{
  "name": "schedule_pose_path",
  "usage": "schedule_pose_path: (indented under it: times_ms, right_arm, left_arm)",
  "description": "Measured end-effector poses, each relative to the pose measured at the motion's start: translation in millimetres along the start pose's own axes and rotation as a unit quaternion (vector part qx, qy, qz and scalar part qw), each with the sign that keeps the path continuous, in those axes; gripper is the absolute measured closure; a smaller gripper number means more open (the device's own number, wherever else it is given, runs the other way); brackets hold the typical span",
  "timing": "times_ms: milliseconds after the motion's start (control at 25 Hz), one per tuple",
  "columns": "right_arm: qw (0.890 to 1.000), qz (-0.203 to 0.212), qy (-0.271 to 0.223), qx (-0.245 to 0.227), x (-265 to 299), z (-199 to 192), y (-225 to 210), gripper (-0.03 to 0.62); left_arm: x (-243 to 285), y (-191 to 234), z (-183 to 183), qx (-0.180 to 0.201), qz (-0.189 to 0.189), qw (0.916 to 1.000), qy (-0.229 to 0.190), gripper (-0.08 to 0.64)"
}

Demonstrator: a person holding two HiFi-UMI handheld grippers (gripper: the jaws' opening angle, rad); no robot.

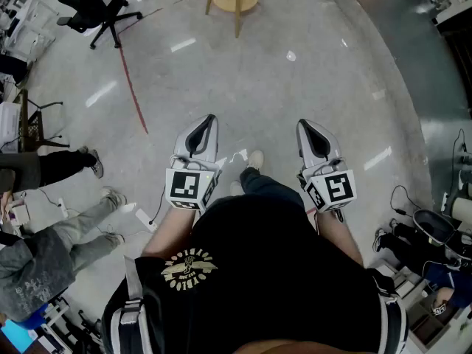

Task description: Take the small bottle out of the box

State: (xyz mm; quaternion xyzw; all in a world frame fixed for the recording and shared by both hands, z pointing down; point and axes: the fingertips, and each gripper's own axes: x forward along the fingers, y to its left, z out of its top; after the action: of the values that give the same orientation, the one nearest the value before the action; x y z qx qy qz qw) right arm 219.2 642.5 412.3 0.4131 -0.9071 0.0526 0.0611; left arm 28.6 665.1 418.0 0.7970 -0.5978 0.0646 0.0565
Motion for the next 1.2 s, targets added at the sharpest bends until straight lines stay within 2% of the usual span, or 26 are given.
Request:
schedule_pose_path:
  times_ms: [160,360,520,720,880,1000,1200]
  right_arm:
    - [1.0,0.008,-0.007,-0.007,7.7,12.8,-27.9,0.584]
    - [1.0,0.02,-0.022,0.007,25.7,26.7,-62.4,0.584]
    - [0.999,0.045,-0.022,0.004,32.0,30.3,-86.0,0.584]
    - [0.997,0.076,-0.034,-0.007,46.4,30.5,-92.2,0.583]
    - [0.997,0.072,-0.032,0.005,46.8,28.8,-110.4,0.583]
    - [0.998,0.063,-0.029,0.012,47.6,24.9,-126.9,0.584]
    - [0.997,0.067,-0.012,0.02,73.1,25.4,-138.3,0.584]
  left_arm:
    - [32.4,-11.0,11.5,-0.009,-0.002,1.0,0.001,0.56]
    - [68.1,-18.6,22.9,-0.007,-0.007,0.9999,0.005,0.56]
    - [101.4,-35.6,33.3,-0.017,-0.02,0.9997,0.002,0.56]
    - [120.8,-22.9,44.3,-0.036,-0.005,0.9993,-0.006,0.56]
    - [131.6,-23.0,50.0,-0.022,0.006,0.9997,0.003,0.56]
    - [140.1,-28.0,56.9,-0.008,0.016,0.9998,-0.006,0.56]
    - [146.9,-14.2,47.5,-0.01,0.033,0.9994,0.01,0.56]
